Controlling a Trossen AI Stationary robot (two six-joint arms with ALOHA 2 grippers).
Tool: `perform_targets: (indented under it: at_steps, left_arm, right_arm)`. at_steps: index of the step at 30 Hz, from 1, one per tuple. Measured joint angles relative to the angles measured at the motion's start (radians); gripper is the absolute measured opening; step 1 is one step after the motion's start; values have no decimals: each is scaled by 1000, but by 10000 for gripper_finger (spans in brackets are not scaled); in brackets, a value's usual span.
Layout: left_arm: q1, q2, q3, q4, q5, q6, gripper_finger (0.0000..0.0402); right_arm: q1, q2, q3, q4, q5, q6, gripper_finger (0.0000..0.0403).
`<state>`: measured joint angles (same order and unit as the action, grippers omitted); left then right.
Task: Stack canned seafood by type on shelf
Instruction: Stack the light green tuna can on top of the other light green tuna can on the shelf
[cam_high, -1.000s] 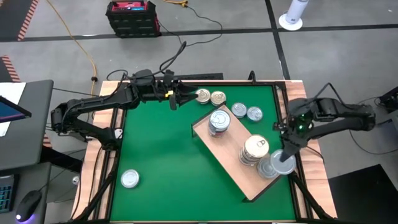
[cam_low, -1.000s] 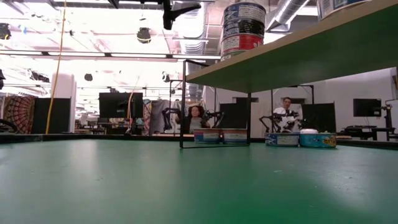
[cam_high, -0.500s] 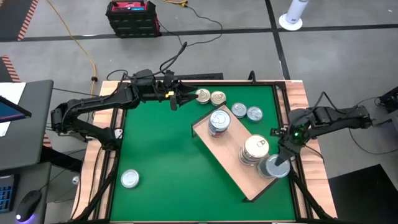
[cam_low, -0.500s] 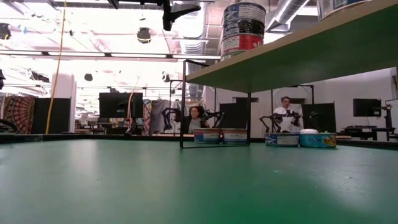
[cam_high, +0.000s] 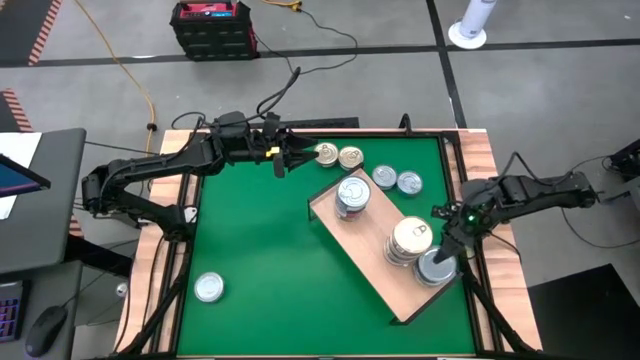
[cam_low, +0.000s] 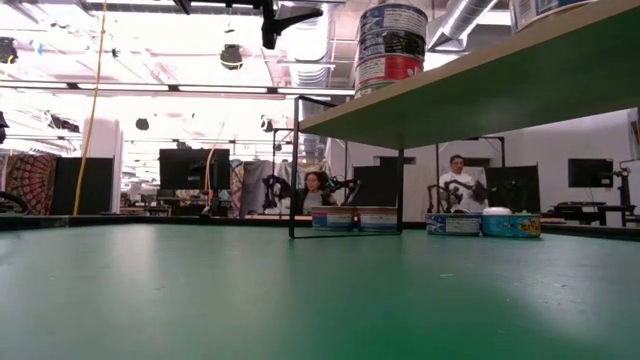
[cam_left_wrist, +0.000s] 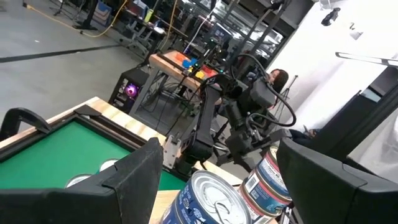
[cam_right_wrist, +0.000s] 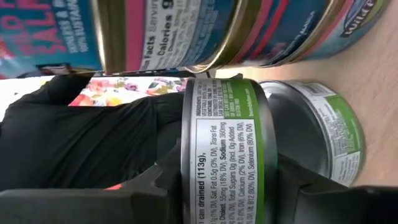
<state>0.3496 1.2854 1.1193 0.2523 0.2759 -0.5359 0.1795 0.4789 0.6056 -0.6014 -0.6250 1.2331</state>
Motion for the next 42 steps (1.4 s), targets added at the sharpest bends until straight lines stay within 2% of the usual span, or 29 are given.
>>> perform_targets:
  at_steps: [5, 11, 18, 22, 27, 32, 42]
  left_arm:
    - [0, 0, 0, 0, -3, 0, 302]
    - [0, 0, 0, 0, -3, 0, 302]
    - [0, 0, 0, 0, -3, 1, 302]
    - [0, 0, 0, -1, 8, 1, 302]
    - [24, -10, 0, -30, 44, -1, 302]
    - [47, -10, 0, -44, 61, -36, 302]
    - [50, -10, 0, -49, 100, -41, 302]
  right_arm:
    - [10, 24, 0, -55, 0, -8, 193]
    - [18, 40, 0, -41, 0, 11, 200]
    - [18, 40, 0, -5, -2, 60, 260]
    - [16, 37, 0, -14, -26, 68, 279]
    - [16, 15, 0, -27, -32, 102, 281]
    - [16, 13, 14, -29, 30, 114, 282]
    - [16, 25, 20, -30, 17, 192, 282]
